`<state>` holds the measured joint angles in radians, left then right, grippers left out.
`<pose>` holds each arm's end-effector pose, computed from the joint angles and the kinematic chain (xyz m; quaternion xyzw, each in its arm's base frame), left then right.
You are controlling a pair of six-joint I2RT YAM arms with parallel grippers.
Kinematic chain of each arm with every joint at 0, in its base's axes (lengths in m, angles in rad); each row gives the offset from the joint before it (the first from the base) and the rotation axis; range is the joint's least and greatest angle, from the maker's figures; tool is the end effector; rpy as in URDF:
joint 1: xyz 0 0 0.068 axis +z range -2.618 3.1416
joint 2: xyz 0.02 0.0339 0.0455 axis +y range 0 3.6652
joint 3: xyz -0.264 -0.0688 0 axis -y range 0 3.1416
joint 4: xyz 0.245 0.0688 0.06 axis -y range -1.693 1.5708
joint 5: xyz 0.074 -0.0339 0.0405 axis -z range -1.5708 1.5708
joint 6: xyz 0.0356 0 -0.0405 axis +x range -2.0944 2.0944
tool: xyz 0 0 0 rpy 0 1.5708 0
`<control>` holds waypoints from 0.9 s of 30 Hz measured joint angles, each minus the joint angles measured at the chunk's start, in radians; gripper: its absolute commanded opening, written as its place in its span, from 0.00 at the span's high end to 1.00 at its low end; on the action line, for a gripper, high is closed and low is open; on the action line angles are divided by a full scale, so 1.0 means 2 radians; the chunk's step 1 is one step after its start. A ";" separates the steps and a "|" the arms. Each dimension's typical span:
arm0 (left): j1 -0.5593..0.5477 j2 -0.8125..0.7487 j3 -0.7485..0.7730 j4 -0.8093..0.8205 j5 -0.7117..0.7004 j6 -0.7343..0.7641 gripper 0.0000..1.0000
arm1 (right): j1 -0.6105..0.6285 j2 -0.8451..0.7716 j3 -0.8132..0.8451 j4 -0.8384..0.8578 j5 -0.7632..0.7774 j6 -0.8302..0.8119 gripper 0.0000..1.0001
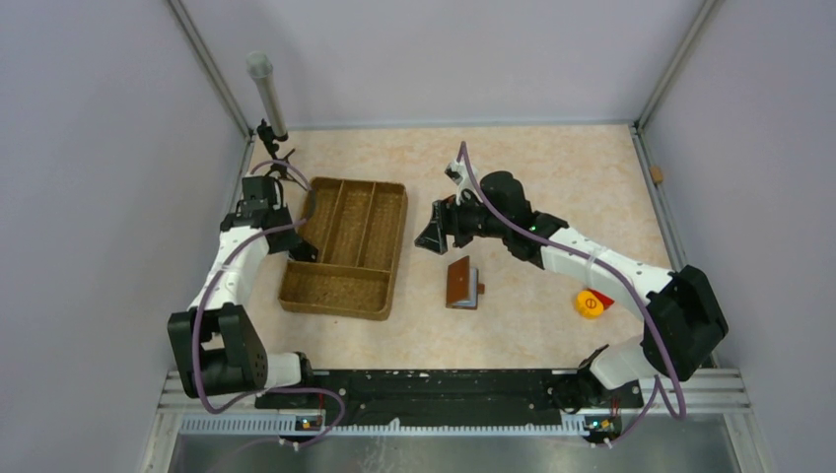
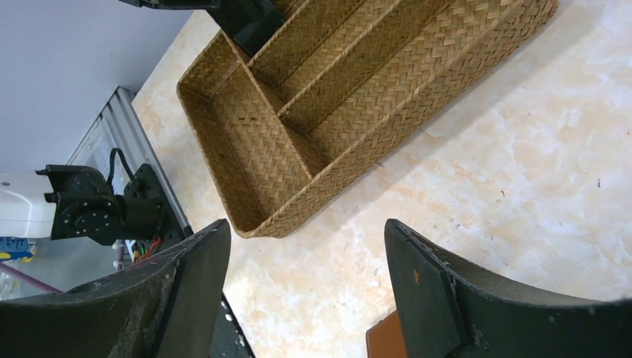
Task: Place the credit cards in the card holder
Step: Pick up the credit card from the storage box.
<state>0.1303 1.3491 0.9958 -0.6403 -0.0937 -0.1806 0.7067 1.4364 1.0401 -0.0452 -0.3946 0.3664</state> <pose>0.2696 0.0387 0.2509 -0.1614 0.9440 0.0377 0.2853 0.2424 0.2250 0.2902 -0.2437 0.7987 0.4106 0.3664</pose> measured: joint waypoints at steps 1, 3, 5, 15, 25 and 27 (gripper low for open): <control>0.000 -0.006 -0.002 0.002 0.003 0.001 0.92 | 0.000 0.000 0.000 0.000 0.000 0.001 0.26; 0.000 -0.017 -0.007 0.006 0.013 0.002 0.98 | 0.000 0.000 0.000 0.000 0.000 0.001 0.26; 0.000 -0.028 -0.012 0.009 0.021 0.004 1.00 | 0.000 0.000 0.000 0.000 -0.001 0.001 0.26; 0.001 -0.088 -0.031 0.016 0.080 0.011 1.00 | 0.000 0.000 0.000 -0.006 -0.004 0.001 0.26; -0.028 -0.156 -0.022 0.029 0.241 -0.016 1.00 | -0.002 -0.007 0.000 -0.027 -0.027 -0.010 0.25; -0.057 -0.154 -0.022 0.035 0.281 -0.020 1.00 | -0.006 -0.011 0.000 -0.027 -0.046 -0.013 0.25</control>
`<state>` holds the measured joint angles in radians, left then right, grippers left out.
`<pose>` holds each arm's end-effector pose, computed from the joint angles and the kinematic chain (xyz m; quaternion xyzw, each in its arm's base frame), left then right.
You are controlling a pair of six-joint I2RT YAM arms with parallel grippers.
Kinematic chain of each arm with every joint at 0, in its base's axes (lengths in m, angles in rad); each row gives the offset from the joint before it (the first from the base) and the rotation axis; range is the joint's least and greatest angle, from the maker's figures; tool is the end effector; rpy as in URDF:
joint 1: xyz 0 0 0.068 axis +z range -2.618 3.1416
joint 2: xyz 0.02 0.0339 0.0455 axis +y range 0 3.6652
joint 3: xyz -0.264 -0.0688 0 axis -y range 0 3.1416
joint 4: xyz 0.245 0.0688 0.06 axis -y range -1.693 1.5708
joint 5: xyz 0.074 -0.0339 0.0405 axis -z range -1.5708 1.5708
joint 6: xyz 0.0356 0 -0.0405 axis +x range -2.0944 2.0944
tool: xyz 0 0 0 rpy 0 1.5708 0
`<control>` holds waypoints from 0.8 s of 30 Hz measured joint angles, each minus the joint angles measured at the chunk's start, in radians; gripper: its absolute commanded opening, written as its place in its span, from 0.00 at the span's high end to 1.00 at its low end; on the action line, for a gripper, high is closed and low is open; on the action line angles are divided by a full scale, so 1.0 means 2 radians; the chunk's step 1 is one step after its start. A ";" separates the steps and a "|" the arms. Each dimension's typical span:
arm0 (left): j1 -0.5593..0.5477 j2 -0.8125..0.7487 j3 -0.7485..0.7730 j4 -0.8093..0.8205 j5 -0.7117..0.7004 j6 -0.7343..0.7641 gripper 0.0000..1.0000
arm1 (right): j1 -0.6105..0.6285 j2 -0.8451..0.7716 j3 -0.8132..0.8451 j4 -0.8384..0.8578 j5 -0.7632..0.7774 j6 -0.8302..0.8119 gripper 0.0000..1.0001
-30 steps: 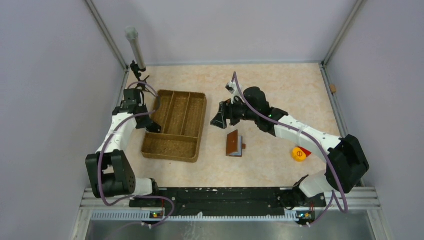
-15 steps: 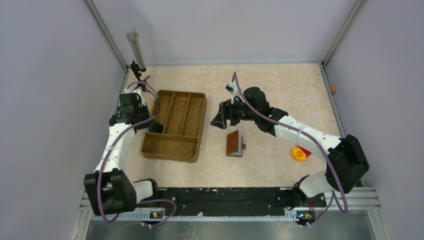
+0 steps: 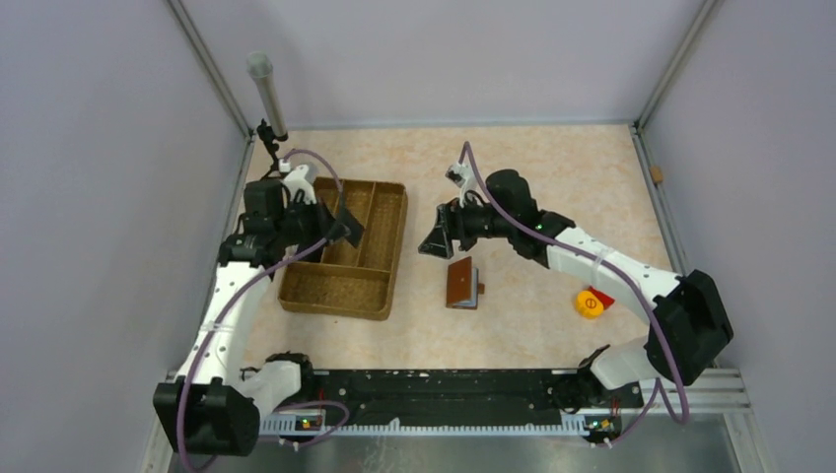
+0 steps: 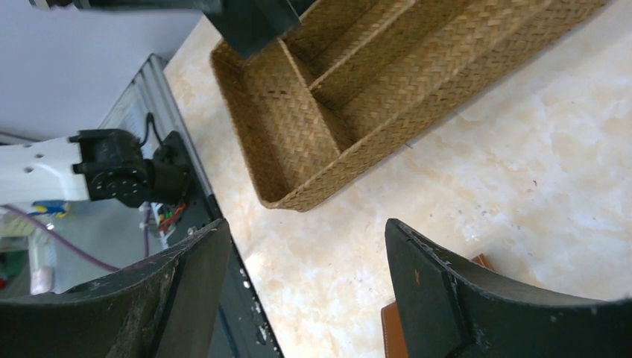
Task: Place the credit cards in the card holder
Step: Pick up the credit card from the storage box, then insert the credit card into the card holder.
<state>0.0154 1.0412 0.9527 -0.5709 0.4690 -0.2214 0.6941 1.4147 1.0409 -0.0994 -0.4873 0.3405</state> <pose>0.2198 -0.0127 0.3147 -0.0016 0.8793 -0.2516 0.4043 0.2375 0.2193 0.2926 -0.2695 0.7929 0.4293 0.3382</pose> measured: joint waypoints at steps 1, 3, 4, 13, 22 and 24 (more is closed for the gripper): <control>-0.019 0.001 0.000 0.004 0.025 -0.003 1.00 | -0.003 -0.002 0.000 0.000 -0.010 0.000 0.25; -0.054 0.005 0.000 0.017 0.077 -0.009 1.00 | -0.016 -0.010 0.000 0.000 -0.049 -0.001 0.25; -0.069 0.006 -0.001 0.026 0.102 -0.013 1.00 | -0.021 -0.011 0.000 0.000 -0.053 -0.001 0.25; -0.127 0.001 -0.069 0.164 0.274 -0.102 1.00 | -0.031 -0.041 -0.033 0.018 -0.176 0.000 0.34; -0.159 0.008 -0.076 0.207 0.336 -0.128 1.00 | -0.018 -0.025 -0.054 0.067 -0.234 0.036 0.52; -0.164 0.012 -0.076 0.207 0.339 -0.128 1.00 | -0.013 -0.015 -0.054 0.077 -0.240 0.042 0.58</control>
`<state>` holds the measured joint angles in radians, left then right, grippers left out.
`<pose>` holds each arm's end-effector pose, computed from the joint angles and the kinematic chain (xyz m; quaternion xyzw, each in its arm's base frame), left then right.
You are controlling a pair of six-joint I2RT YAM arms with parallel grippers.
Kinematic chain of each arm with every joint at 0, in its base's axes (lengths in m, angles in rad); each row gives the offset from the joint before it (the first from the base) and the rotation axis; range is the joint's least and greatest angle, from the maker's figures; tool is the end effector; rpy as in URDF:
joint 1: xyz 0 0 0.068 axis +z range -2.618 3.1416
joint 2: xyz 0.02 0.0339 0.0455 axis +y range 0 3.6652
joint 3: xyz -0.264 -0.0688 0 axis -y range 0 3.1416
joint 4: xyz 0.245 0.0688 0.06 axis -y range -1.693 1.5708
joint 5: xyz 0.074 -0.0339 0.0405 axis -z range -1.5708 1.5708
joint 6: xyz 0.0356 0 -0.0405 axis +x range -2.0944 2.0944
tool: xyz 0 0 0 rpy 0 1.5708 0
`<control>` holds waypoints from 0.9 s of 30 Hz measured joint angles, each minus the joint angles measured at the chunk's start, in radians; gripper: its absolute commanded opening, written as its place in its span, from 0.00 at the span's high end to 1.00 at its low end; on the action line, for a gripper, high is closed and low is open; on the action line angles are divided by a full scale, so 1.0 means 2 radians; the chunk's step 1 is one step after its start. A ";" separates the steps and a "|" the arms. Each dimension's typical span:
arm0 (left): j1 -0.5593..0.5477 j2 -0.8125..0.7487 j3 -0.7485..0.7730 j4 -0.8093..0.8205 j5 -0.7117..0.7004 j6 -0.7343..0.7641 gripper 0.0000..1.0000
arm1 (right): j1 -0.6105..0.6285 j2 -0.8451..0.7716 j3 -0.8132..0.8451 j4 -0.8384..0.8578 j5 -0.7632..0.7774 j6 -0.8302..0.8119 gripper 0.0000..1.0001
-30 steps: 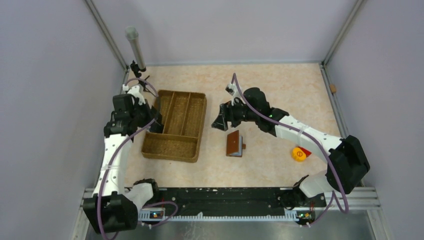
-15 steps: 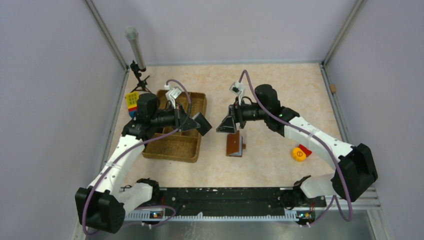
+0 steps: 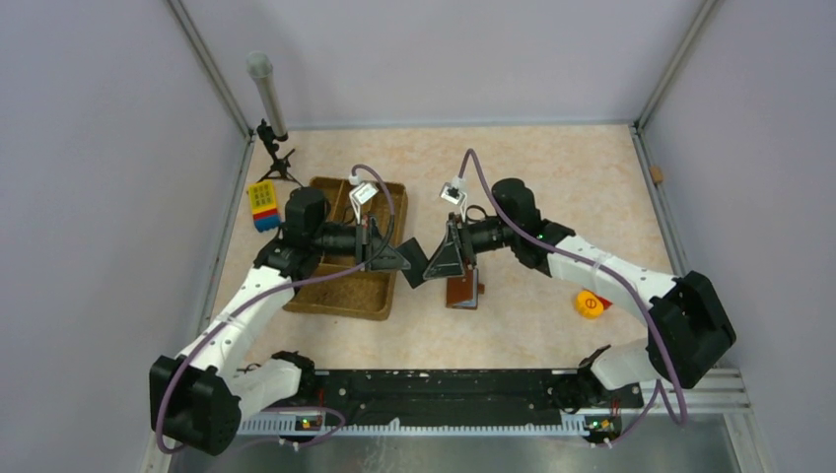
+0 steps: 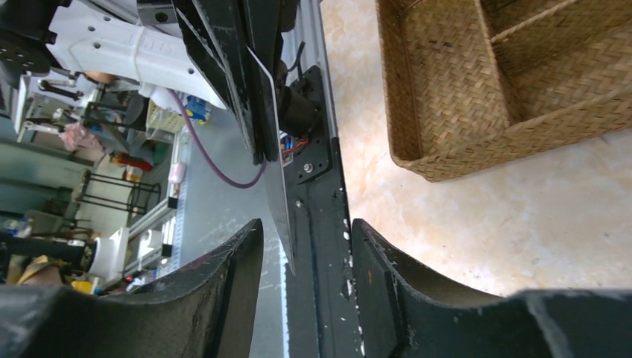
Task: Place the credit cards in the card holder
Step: Insert the credit card into the card holder.
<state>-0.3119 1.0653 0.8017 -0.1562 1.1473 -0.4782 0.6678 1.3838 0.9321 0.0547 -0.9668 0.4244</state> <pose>0.2044 -0.1000 0.3024 0.2358 0.7267 -0.5961 0.2467 0.2209 0.2115 0.2835 -0.3450 0.7006 0.5854 0.2180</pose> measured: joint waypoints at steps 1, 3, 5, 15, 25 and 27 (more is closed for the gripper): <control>-0.002 0.002 0.000 0.000 0.000 0.000 1.00 | 0.003 0.004 0.000 0.006 -0.002 0.005 0.63; -0.006 0.005 0.000 0.001 0.000 0.000 1.00 | 0.008 0.007 0.000 0.015 -0.005 0.012 0.79; -0.011 0.008 0.000 0.002 -0.002 0.000 1.00 | 0.012 0.010 0.000 0.029 -0.008 0.024 1.00; -0.057 0.028 -0.009 0.007 -0.122 -0.007 0.03 | -0.024 0.002 -0.019 0.021 0.080 0.079 1.00; -0.171 0.099 -0.010 0.053 -0.340 -0.086 0.01 | -0.076 -0.157 -0.113 -0.131 0.331 0.086 1.00; -0.180 0.122 -0.014 0.071 -0.359 -0.105 0.01 | -0.084 -0.176 -0.137 -0.142 0.366 0.092 1.00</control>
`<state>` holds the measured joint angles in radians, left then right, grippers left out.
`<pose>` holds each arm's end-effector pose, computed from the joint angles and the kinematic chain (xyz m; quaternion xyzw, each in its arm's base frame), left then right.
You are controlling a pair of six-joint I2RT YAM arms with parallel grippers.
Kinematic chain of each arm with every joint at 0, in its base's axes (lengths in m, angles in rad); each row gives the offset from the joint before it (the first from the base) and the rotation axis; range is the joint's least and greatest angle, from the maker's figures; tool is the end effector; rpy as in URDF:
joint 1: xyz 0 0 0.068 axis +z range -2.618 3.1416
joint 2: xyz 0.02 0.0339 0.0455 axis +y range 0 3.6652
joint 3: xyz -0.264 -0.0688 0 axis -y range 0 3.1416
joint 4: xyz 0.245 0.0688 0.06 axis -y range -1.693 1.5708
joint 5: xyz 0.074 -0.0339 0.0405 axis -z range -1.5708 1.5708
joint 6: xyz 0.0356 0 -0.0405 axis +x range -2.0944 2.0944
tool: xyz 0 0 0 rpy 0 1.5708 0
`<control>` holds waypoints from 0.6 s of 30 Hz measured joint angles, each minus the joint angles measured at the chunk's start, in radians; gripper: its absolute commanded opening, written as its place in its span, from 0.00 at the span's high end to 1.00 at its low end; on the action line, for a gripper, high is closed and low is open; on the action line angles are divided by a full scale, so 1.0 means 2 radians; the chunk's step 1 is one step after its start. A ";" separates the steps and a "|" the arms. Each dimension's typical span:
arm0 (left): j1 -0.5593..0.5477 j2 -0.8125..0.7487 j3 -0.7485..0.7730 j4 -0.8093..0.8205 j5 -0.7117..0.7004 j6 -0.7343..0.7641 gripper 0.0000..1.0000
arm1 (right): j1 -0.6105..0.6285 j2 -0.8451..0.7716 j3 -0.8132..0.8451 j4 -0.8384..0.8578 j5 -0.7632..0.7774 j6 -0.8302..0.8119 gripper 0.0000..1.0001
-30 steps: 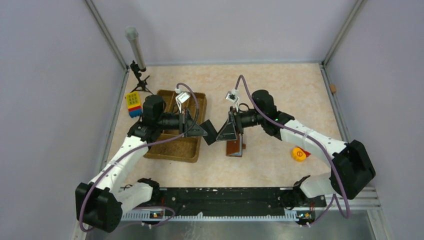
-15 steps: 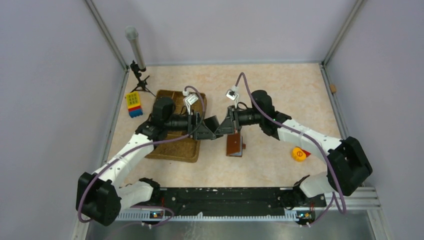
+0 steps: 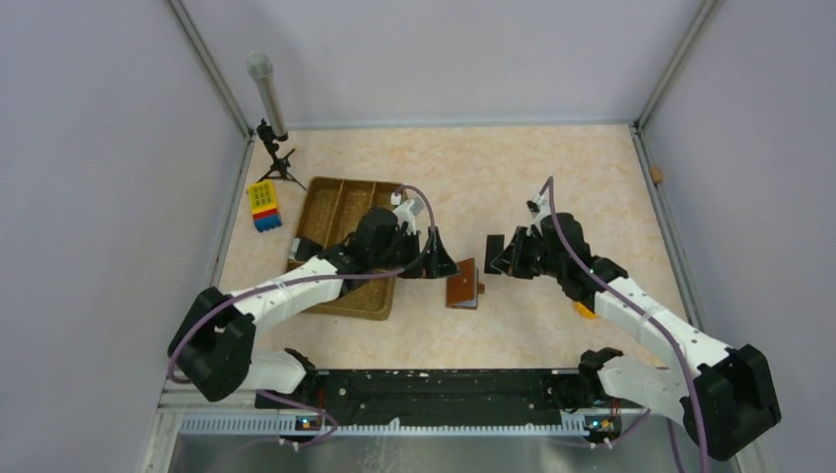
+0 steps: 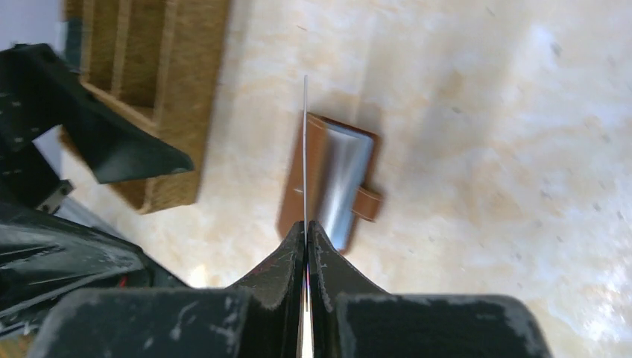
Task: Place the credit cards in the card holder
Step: Insert the credit card into the card holder.
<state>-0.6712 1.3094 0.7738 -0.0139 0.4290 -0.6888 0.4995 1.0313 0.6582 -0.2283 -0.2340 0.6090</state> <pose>0.2130 -0.1881 0.2395 0.0965 0.8533 -0.4447 0.2546 0.1926 0.1145 0.2451 -0.0062 0.8804 0.3314 0.3391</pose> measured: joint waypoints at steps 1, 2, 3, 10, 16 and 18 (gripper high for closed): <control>-0.004 0.012 -0.004 0.012 -0.006 -0.011 0.01 | -0.002 -0.003 -0.011 -0.001 0.010 0.003 1.00; -0.007 0.023 -0.009 0.024 -0.012 -0.021 0.01 | -0.003 -0.004 -0.026 -0.001 0.020 0.009 1.00; -0.010 0.033 -0.016 0.035 -0.015 -0.029 0.01 | -0.003 -0.004 -0.035 -0.001 0.025 0.013 1.00; -0.020 0.066 -0.051 0.080 -0.034 -0.067 0.01 | -0.003 0.017 -0.082 0.020 0.015 0.041 1.00; -0.025 0.091 -0.075 0.131 -0.033 -0.090 0.01 | -0.003 0.043 -0.108 0.072 -0.020 0.058 1.00; -0.027 0.097 -0.079 0.142 -0.032 -0.095 0.01 | -0.003 0.050 -0.110 0.082 -0.028 0.061 1.00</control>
<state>-0.7242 1.5040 0.6167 0.2695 0.3649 -0.8783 0.4942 1.1316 0.4381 -0.0639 -0.2905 0.7303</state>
